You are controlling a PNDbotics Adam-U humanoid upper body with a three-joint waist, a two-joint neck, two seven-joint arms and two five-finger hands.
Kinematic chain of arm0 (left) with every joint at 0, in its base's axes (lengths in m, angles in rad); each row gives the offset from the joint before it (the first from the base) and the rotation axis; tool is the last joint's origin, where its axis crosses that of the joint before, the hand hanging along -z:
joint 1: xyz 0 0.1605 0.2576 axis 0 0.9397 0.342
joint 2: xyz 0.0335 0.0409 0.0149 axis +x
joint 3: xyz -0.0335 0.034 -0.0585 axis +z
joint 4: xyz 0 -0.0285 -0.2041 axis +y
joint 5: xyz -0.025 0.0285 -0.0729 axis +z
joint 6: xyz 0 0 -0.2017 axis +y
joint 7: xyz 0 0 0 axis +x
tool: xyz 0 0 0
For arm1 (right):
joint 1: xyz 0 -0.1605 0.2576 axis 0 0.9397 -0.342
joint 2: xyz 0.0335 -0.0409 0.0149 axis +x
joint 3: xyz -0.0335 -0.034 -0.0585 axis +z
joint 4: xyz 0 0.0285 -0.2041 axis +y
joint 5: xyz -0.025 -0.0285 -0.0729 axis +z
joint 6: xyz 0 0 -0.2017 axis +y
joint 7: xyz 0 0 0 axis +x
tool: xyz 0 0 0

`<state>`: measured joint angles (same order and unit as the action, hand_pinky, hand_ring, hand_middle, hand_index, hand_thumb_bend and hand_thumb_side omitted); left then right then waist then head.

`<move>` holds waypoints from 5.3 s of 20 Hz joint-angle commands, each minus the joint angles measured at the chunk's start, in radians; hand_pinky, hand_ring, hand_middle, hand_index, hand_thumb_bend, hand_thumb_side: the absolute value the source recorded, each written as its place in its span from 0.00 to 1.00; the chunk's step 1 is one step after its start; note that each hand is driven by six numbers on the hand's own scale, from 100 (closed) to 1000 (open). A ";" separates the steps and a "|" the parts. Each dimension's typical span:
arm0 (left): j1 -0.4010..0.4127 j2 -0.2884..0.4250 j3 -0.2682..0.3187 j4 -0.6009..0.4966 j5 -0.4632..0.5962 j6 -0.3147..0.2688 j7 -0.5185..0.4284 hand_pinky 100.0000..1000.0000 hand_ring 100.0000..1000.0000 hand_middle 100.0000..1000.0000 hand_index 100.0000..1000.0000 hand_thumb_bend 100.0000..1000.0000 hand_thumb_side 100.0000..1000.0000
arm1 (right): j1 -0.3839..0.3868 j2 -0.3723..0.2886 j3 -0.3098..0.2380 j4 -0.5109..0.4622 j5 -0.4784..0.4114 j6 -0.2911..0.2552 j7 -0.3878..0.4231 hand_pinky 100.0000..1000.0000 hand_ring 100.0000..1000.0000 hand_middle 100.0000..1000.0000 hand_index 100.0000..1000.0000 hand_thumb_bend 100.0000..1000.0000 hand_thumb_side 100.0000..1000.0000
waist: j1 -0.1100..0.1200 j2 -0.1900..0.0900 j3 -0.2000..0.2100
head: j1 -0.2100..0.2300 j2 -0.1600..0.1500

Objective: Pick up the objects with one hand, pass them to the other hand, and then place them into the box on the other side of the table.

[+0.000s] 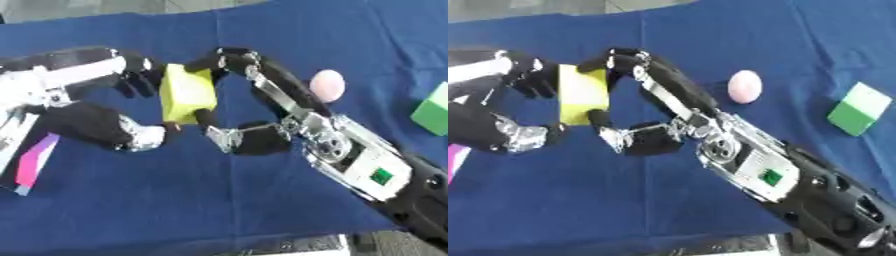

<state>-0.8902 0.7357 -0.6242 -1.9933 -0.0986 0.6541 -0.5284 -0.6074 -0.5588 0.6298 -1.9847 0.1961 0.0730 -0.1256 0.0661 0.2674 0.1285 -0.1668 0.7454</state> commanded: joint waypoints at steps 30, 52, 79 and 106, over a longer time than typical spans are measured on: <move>-0.049 -0.046 -0.034 -0.007 -0.004 0.070 0.033 0.74 0.63 0.58 0.78 0.09 0.36 | -0.005 -0.021 -0.006 -0.015 0.033 -0.017 0.028 0.84 0.58 0.40 0.70 0.00 0.00 | 0.000 -0.013 -0.001 | 0.004 -0.006; -0.041 -0.054 -0.017 0.022 0.039 0.065 -0.093 0.79 0.69 0.62 0.89 0.30 0.61 | -0.003 -0.040 -0.021 -0.015 0.045 -0.039 0.033 0.84 0.58 0.41 0.70 0.00 0.00 | 0.005 -0.011 -0.002 | 0.002 -0.008; -0.054 -0.082 -0.026 0.076 -0.154 -0.002 -0.214 0.80 0.74 0.65 0.88 0.45 0.51 | -0.003 -0.052 -0.042 -0.015 0.028 -0.055 0.056 0.83 0.58 0.41 0.69 0.00 0.00 | 0.013 -0.007 -0.005 | 0.005 -0.026; -0.058 -0.107 -0.038 0.087 -0.024 0.041 0.022 0.76 0.60 0.50 0.65 0.00 0.32 | 0.005 -0.049 -0.030 -0.015 0.037 -0.073 0.074 0.83 0.58 0.41 0.70 0.00 0.00 | 0.009 -0.001 -0.004 | 0.003 -0.031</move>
<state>-0.9313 0.6164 -0.6736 -1.8954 -0.1385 0.6819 -0.5114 -0.5941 -0.5941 0.6043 -1.9844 0.2323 0.0043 -0.0568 0.0784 0.2802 0.1234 -0.1612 0.7231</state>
